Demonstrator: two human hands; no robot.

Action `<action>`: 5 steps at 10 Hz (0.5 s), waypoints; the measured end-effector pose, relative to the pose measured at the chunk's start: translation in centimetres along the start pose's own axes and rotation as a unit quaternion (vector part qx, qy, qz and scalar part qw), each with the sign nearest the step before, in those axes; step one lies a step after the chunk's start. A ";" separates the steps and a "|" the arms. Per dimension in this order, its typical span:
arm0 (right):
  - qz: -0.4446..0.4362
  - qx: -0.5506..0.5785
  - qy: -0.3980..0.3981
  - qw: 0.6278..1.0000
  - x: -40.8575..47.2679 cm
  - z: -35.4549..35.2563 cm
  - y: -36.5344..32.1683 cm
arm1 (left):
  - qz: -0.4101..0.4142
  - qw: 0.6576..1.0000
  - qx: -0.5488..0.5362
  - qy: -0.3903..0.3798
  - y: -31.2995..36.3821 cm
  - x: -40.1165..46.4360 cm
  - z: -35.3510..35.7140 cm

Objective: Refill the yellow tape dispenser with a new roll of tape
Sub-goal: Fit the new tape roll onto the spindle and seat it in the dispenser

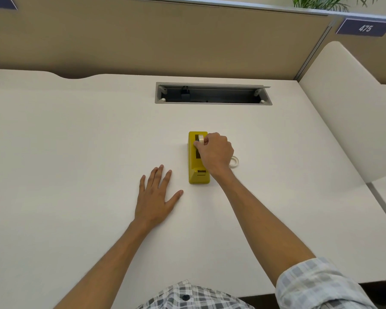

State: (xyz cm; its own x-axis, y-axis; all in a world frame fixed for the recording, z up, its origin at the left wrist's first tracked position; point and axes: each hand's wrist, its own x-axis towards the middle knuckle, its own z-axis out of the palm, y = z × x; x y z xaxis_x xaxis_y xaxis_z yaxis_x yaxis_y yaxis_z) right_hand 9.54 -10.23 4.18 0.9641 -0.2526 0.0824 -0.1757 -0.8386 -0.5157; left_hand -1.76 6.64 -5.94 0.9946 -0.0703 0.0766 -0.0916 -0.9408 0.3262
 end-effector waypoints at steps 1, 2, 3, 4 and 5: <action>0.002 -0.021 -0.009 1.000 0.1 -0.1 -0.2 | 0.000 1.000 0.000 0.000 0.0 0.0 0.0; 0.001 -0.036 -0.023 0.999 0.1 -0.1 -0.1 | 0.000 1.000 0.002 0.000 0.1 0.1 -0.1; -0.002 -0.046 -0.024 0.999 0.0 -0.1 -0.1 | -0.001 1.000 0.006 0.000 0.1 0.1 -0.1; -0.022 -0.065 -0.011 0.998 -0.2 -0.2 0.1 | -0.001 1.000 0.005 0.002 0.1 0.1 -0.1; -0.068 -0.055 0.005 0.996 -0.2 -0.5 0.4 | -0.002 1.000 0.003 0.002 0.1 0.1 0.0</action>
State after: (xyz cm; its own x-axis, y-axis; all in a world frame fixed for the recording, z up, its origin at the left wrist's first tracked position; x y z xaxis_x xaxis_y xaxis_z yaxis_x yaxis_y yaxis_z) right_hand 9.15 -10.73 4.39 0.9785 -0.1376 0.1539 -0.0651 -0.9131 -0.4025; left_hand -1.63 6.60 -5.87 0.9947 -0.0656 0.0791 -0.0877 -0.9431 0.3206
